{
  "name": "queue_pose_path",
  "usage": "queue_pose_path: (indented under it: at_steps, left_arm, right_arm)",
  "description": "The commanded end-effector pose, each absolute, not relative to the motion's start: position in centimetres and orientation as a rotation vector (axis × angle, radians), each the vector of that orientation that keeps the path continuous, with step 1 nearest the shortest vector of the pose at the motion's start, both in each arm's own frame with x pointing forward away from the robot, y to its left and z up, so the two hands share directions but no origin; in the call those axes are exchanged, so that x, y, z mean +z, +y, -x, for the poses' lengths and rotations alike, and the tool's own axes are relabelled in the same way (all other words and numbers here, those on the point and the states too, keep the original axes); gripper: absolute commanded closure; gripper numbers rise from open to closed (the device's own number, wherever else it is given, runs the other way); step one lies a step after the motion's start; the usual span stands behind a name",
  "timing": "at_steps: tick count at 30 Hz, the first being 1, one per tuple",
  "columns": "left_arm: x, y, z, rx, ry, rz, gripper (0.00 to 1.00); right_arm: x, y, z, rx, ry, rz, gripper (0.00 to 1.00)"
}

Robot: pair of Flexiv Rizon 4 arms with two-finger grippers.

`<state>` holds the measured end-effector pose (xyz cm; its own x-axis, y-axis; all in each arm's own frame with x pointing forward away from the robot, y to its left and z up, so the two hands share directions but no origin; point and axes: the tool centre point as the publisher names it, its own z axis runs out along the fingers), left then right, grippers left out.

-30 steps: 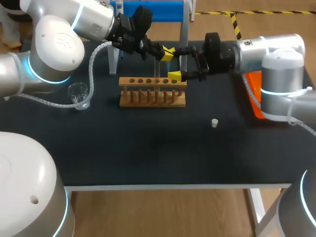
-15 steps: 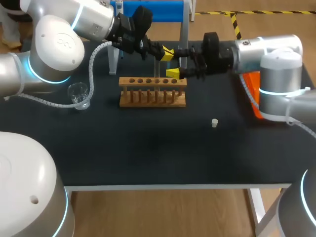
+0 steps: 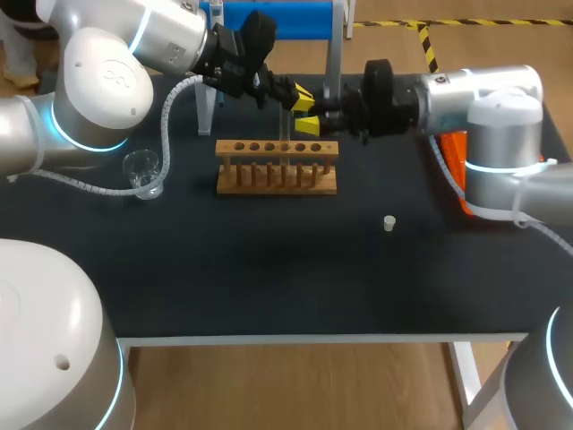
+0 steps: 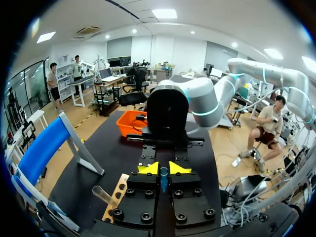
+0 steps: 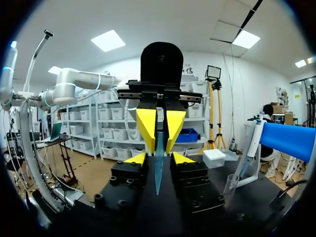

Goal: Invert the test tube, pick up the pipette, mount the tip to pipette, aspirate from beaker and dispense into the tube, eject the tip, return the pipette, and cap with the stopper.

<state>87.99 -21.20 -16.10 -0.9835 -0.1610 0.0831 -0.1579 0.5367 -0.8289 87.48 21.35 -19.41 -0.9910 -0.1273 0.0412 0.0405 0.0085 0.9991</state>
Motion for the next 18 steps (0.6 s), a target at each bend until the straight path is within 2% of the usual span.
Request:
queue_pose_path:
  at_steps: [1, 9, 10, 11, 12, 18]
  left_arm:
    - [-16.0, -21.2, -88.0, -1.481, 2.755, 0.285, 1.00]
    - [-16.0, -21.2, -88.0, -1.481, 2.755, 0.285, 1.00]
    - [-16.0, -21.2, -88.0, -1.481, 2.755, 0.285, 0.89]
    - [-16.0, -21.2, -88.0, -1.481, 2.755, 0.285, 0.03]
    - [-16.0, -21.2, -88.0, -1.481, 2.755, 0.285, 0.00]
    - [-16.0, -21.2, -88.0, -1.481, 2.755, 0.285, 0.00]
  right_arm:
    - [-19.5, 21.3, -87.6, -2.129, -2.136, -0.105, 1.00]
    - [-19.5, 20.9, -87.4, -2.129, -2.132, -0.112, 1.00]
    - [-19.5, 20.9, -87.4, -2.130, -2.132, -0.112, 1.00]
    - [-19.5, 20.8, -87.4, -2.131, -2.132, -0.112, 1.00]
    - [-19.5, 20.7, -87.4, -2.132, -2.131, -0.111, 1.00]
    - [-19.5, 19.1, -87.1, -2.141, -2.129, -0.103, 1.00]
